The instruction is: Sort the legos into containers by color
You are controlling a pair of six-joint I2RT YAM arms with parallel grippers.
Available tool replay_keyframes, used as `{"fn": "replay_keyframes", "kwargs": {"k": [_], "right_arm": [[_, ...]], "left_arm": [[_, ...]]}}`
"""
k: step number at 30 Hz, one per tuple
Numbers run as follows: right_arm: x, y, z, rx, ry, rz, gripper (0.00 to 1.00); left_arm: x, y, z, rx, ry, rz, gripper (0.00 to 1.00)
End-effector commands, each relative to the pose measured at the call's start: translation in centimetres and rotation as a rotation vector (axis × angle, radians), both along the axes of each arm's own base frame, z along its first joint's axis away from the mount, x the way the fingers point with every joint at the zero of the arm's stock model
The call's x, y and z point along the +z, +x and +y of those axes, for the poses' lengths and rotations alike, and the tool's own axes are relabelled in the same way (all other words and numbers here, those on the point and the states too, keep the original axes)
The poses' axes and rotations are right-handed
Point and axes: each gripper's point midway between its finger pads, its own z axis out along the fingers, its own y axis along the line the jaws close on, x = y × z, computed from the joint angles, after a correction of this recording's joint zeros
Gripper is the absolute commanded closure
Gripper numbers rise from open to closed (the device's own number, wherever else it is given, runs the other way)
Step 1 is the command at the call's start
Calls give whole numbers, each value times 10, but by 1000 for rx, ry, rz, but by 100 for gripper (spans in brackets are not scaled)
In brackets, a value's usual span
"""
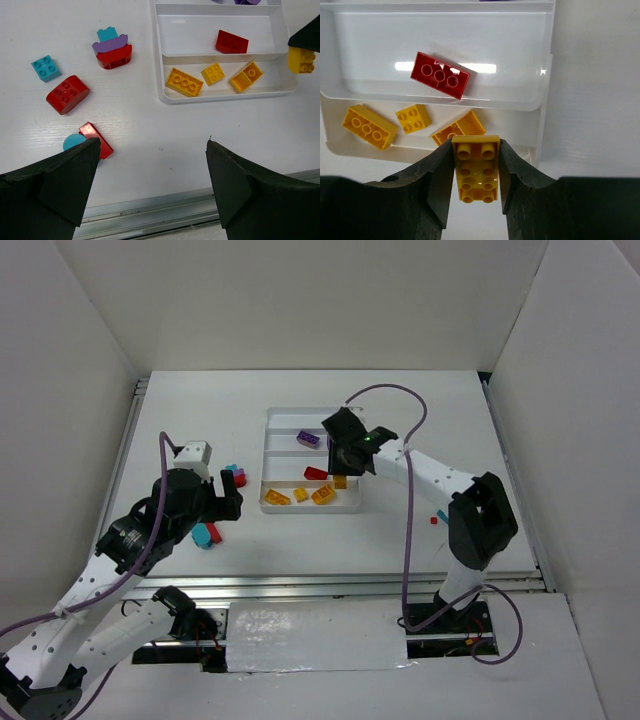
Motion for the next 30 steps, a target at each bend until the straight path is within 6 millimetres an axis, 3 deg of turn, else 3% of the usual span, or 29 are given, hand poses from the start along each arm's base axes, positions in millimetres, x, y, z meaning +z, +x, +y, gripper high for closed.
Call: {"fn": "replay_keyframes", "kwargs": {"k": [1, 11, 14, 16, 19, 23, 27, 30], "right_arm": [[-7, 3, 11, -22, -50, -2, 98], [-29, 7, 6, -42, -120, 19, 79], [-34, 5, 1, -52, -123, 21, 63], [-36, 2, 1, -49, -125, 26, 47], [-39, 0, -5, -61, -139, 32, 34], [-36, 0, -12, -77, -146, 28, 27], [-30, -5, -37, -126, -123, 38, 22], [-30, -21, -83, -225, -77, 50, 20]], "left_arm": [[7, 3, 2, 22, -14, -25, 1], [3, 5, -4, -9, -11, -8, 0], [3, 4, -5, -14, -12, -10, 0], [3, 4, -5, -19, -14, -11, 0], [4, 3, -6, -22, -15, -11, 0], [3, 3, -6, -24, -15, -11, 1], [5, 2, -5, -22, -20, -19, 0], [7, 1, -4, -18, -25, -26, 0]]}}
